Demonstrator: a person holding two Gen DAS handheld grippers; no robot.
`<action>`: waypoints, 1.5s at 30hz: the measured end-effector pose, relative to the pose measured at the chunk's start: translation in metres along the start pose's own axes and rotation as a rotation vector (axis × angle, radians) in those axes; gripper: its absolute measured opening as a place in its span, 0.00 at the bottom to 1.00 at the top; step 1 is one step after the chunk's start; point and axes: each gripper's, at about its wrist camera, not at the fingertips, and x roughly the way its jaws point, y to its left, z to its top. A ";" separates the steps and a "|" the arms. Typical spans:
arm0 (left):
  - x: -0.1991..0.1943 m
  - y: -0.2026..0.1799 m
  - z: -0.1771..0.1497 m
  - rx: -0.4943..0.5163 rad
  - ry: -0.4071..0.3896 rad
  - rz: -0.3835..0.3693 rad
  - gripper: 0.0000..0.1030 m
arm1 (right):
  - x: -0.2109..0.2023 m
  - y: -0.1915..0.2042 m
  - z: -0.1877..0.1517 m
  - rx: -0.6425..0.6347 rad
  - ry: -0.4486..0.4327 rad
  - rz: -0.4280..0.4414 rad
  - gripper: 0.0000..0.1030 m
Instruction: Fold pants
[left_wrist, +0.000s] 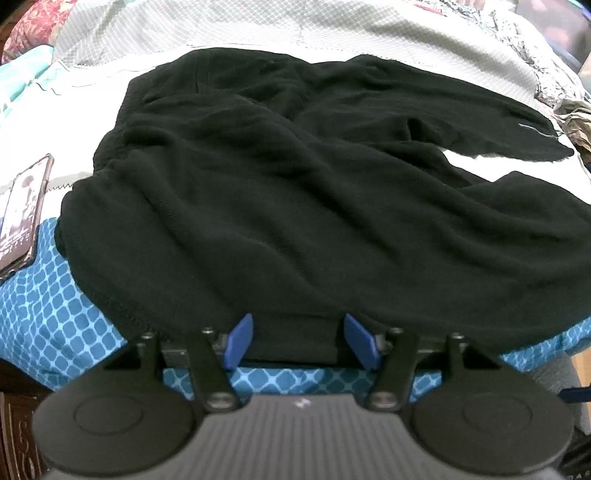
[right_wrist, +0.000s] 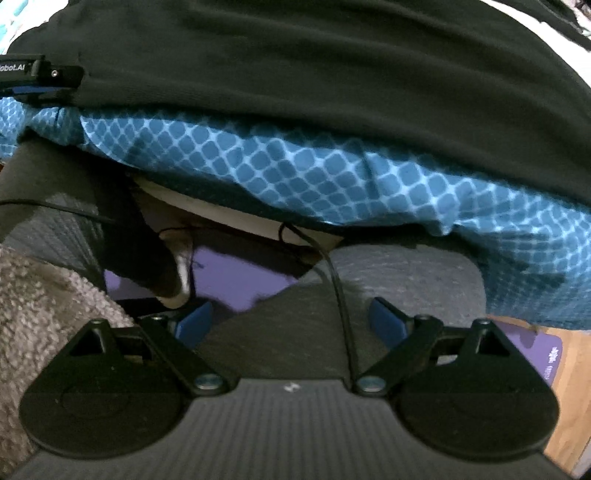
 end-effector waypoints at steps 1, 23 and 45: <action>0.000 -0.001 0.000 0.001 -0.001 0.002 0.55 | 0.000 0.000 0.000 0.002 -0.003 -0.003 0.90; -0.003 -0.001 -0.002 0.001 -0.007 0.003 0.56 | 0.003 0.000 0.000 0.002 -0.006 0.001 0.91; -0.003 -0.003 -0.002 0.002 -0.008 0.006 0.56 | 0.004 -0.002 0.001 0.003 -0.005 0.003 0.91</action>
